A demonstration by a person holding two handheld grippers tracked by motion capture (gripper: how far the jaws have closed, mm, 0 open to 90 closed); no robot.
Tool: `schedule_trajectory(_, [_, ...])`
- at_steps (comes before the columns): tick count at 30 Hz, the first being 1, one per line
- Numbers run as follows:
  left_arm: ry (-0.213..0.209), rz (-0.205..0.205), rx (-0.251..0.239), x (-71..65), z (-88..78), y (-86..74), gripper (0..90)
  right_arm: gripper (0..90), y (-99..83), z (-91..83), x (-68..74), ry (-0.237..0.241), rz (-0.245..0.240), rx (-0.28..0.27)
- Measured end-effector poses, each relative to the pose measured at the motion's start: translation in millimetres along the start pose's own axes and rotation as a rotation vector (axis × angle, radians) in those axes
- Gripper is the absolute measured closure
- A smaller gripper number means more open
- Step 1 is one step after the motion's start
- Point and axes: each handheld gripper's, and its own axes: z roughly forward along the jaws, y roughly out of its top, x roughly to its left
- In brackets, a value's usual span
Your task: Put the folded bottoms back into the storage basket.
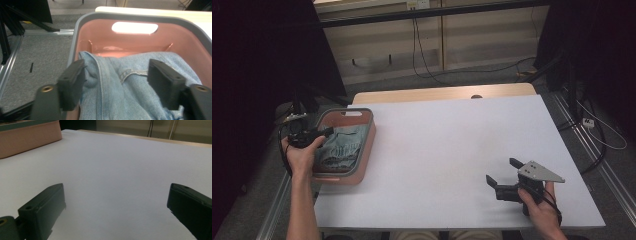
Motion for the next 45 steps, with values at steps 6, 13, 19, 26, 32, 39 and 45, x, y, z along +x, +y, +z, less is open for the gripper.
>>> schedule_trajectory(6, [0.006, 0.002, -0.018, -0.4, -3.1, 2.0, 9.9, 1.7, -0.4, 0.4, -1.1, 0.001, 0.007, 0.000])
schedule_trajectory(13, [-0.010, -0.002, -0.045, -0.5, -9.7, 2.5, 5.4, 1.6, -0.4, -0.8, -2.1, 0.001, 0.008, -0.002])
schedule_trajectory(19, [-0.047, 0.043, -0.061, -3.5, -16.6, 0.5, 4.8, 1.6, -0.1, -1.6, -3.3, -0.002, 0.012, -0.006])
schedule_trajectory(26, [-0.057, 0.040, -0.096, -3.4, -29.7, -2.3, 4.7, 1.6, 0.5, -0.9, -3.4, -0.003, 0.006, -0.007])
schedule_trajectory(32, [-0.052, 0.035, -0.134, -1.0, -41.8, -5.3, 5.0, 1.6, 0.7, -0.9, -2.4, -0.006, 0.002, -0.007])
schedule_trajectory(39, [-0.060, 0.043, -0.156, -4.2, -51.2, -6.0, 6.0, 1.6, 0.9, -0.4, -2.6, -0.005, 0.004, -0.008])
schedule_trajectory(45, [-0.053, 0.051, -0.166, -11.3, -60.1, -3.6, 5.4, 1.6, 1.1, -2.2, -2.9, -0.004, 0.003, -0.011])
